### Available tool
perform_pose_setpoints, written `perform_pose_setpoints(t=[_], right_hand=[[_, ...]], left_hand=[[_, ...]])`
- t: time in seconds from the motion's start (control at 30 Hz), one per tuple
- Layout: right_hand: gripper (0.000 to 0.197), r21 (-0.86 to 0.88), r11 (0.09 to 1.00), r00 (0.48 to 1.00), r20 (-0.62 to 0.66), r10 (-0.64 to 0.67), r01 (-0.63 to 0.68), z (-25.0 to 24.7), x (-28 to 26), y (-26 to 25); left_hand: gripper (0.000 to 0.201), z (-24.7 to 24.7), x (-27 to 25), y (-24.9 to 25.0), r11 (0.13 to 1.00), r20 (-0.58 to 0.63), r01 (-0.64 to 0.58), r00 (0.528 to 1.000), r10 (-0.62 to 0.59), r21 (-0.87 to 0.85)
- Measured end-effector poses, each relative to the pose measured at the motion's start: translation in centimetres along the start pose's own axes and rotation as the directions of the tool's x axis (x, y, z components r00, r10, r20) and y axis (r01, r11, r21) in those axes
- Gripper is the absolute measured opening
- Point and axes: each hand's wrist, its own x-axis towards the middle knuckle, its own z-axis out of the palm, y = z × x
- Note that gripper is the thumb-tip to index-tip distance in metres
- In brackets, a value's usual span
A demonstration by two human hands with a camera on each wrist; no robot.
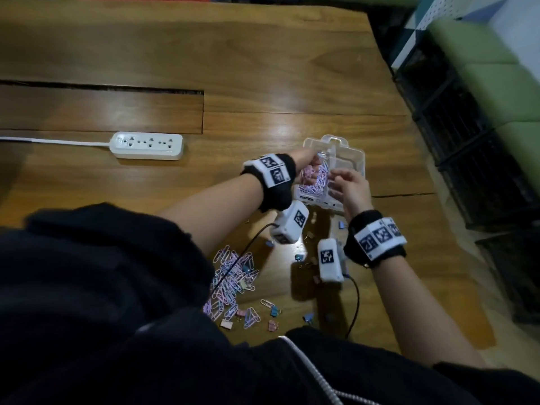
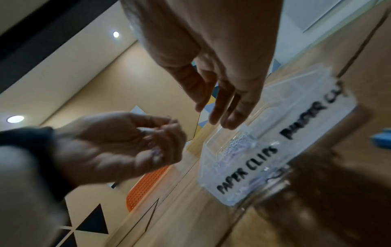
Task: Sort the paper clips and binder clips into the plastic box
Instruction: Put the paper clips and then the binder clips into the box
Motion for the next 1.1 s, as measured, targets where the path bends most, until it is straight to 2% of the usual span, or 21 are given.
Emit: perform_pose_setpoints(t=[0.1,0.2,0.3,0.33,0.43,0.53,0.57,0.63,0.7,0.73,0.8,0.87,0.9,0.97,1.03,1.1], right_hand=[[0.021,-0.045,0.999,1.000,-0.013,-0.007,0.006,-1.4,-2.4,1.8],[0.019,-0.119,0.993,0.999,0.054,-0.005,0.012,-1.8,-4.3,3.8],[0.021,-0.212,0.977,0.990,0.142,-0.009,0.039,-1.5,-5.5,5.2],[0.021,-0.244,0.969,0.986,0.168,0.002,0.039,-1.3,-5.8,5.6],[0.022,-0.345,0.937,0.972,0.234,0.022,0.062,-0.5,-6.7,6.4],[0.012,-0.464,0.873,0.957,0.290,-0.012,0.152,0.7,-7.8,6.9],[0.009,-0.516,0.837,0.948,0.317,-0.013,0.183,1.2,-8.2,6.9],[0.017,-0.601,0.774,0.922,0.382,0.061,0.198,2.6,-8.9,7.1],[0.022,-0.617,0.770,0.886,0.436,0.161,0.164,3.9,-9.3,7.2],[0.024,-0.603,0.785,0.880,0.440,0.178,0.142,4.6,-9.3,7.2],[0.027,-0.558,0.822,0.913,0.384,0.139,0.110,5.5,-9.0,7.1],[0.029,-0.530,0.842,0.960,0.274,0.057,0.101,5.8,-8.7,6.9],[0.029,-0.522,0.845,0.965,0.260,0.025,0.119,5.9,-8.8,6.9],[0.034,-0.530,0.832,0.934,0.353,0.045,0.160,6.2,-9.5,7.3],[0.046,-0.623,0.741,0.881,0.463,0.093,0.249,6.7,-10.3,8.2],[0.057,-0.709,0.608,0.855,0.510,0.092,0.357,7.1,-10.7,9.0]], left_hand=[[0.031,1.5,1.4,0.3,0.990,-0.012,-0.014,1.000,0.015,0.139],[0.048,1.8,2.3,-0.2,0.989,0.051,-0.014,0.999,0.006,0.149],[0.040,1.6,2.5,-0.8,0.978,0.046,-0.093,0.995,0.086,0.186],[0.035,1.4,2.2,-0.9,0.961,0.032,-0.125,0.992,0.120,0.247],[0.021,-0.3,0.5,-1.9,0.815,0.028,-0.228,0.967,0.252,0.533],[0.022,-3.1,-2.1,-4.4,0.692,0.048,-0.229,0.962,0.270,0.685],[0.022,-4.2,-3.2,-5.5,0.658,0.052,-0.210,0.966,0.252,0.723],[0.024,-6.5,-5.1,-8.2,0.563,0.079,-0.157,0.984,0.160,0.811],[0.030,-8.7,-6.7,-10.6,0.448,0.101,-0.121,0.992,0.070,0.886],[0.035,-9.6,-7.3,-11.6,0.420,0.104,-0.110,0.994,0.037,0.901],[0.048,-10.8,-8.6,-13.0,0.349,0.134,-0.130,0.991,0.014,0.928],[0.062,-11.2,-9.6,-13.7,0.220,0.192,-0.185,0.981,-0.010,0.958],[0.069,-11.2,-9.9,-14.1,0.160,0.220,-0.214,0.975,-0.022,0.964],[0.080,-10.9,-10.3,-14.8,0.085,0.235,-0.232,0.972,-0.025,0.969],[0.077,-10.3,-10.2,-15.5,0.017,0.231,-0.232,0.973,0.024,0.973],[0.064,-9.6,-10.2,-16.2,-0.047,0.222,-0.219,0.969,0.103,0.975]])
